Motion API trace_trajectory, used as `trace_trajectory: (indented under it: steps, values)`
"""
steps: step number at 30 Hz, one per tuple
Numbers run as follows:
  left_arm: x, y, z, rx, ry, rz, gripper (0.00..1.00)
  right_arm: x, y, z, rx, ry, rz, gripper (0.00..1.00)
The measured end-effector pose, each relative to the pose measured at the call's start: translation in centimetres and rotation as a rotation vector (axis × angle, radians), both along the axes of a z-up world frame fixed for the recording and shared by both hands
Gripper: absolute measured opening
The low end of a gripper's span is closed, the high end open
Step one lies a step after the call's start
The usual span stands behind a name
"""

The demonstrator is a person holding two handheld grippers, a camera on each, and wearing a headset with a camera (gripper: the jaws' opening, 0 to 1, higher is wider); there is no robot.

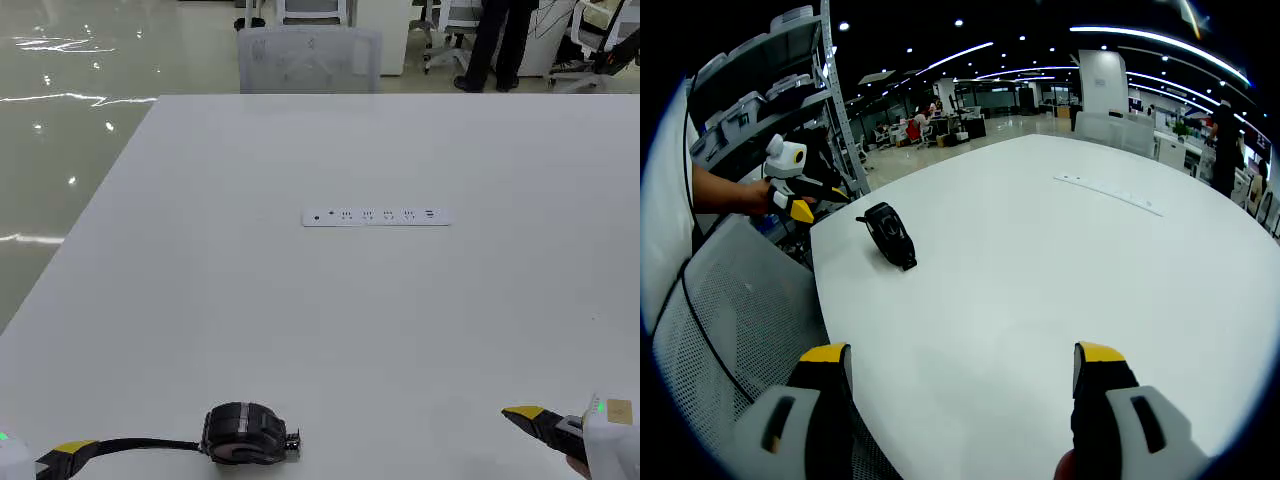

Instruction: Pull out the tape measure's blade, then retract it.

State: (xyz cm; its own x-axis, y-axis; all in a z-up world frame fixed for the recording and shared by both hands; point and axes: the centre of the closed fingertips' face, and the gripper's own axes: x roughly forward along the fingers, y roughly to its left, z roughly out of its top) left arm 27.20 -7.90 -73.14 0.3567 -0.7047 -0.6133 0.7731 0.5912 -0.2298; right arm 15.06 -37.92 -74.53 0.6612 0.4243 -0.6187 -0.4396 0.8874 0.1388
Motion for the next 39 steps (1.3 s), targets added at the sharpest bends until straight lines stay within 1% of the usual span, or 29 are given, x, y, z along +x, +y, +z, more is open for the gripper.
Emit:
trace_trajectory:
  steps: [3, 6, 9, 10, 13, 15, 18, 20, 22, 24, 27, 39]
  values:
    - [0.0, 0.2, 0.0, -0.003, -0.003, 0.001, 0.91, -0.3, -0.4, 0.0, -0.004, -0.001, -0.008, 0.94]
    - [-0.2, 0.3, -0.2, 0.006, -0.012, -0.011, 0.91, -0.7, -0.7, 0.0, -0.013, 0.0, -0.018, 0.95]
    - [-0.4, 0.4, 0.0, -0.002, -0.014, -0.012, 0.91, -0.9, -1.2, 0.1, -0.011, -0.002, -0.039, 0.95]
    - [-0.3, 0.6, 0.2, -0.006, -0.026, -0.004, 0.91, -1.0, -1.3, 0.1, -0.006, -0.001, -0.047, 0.95]
    - [-0.3, 0.9, -0.2, 0.002, -0.014, -0.003, 0.91, -1.4, -1.5, -0.1, -0.011, 0.001, -0.058, 0.95]
    - [-0.4, 1.1, -0.2, -0.004, -0.012, -0.002, 0.92, -1.7, -1.4, -0.2, -0.006, 0.007, -0.063, 0.95]
    - [-0.4, 1.3, -0.2, -0.003, -0.017, -0.007, 0.92, -2.0, -1.5, -0.3, -0.006, 0.012, -0.069, 0.96]
    - [-0.4, 1.5, -0.2, 0.002, -0.028, -0.011, 0.92, -2.2, -1.6, -0.4, -0.003, 0.013, -0.074, 0.96]
    - [-0.5, 1.7, -0.4, 0.01, -0.023, -0.014, 0.92, -2.3, -1.8, -0.4, -0.005, 0.014, -0.08, 0.96]
    - [-0.4, 1.8, -0.3, 0.008, -0.024, -0.012, 0.92, -2.3, -1.8, -0.3, -0.001, 0.012, -0.083, 0.96]
    - [-0.3, 2.0, -0.2, 0.008, -0.027, -0.008, 0.92, -2.3, -1.9, -0.5, -0.009, 0.016, -0.079, 0.96]
    - [-0.3, 2.4, -0.2, 0.013, -0.021, -0.006, 0.92, -2.4, -1.7, -0.5, -0.007, 0.016, -0.073, 0.96]
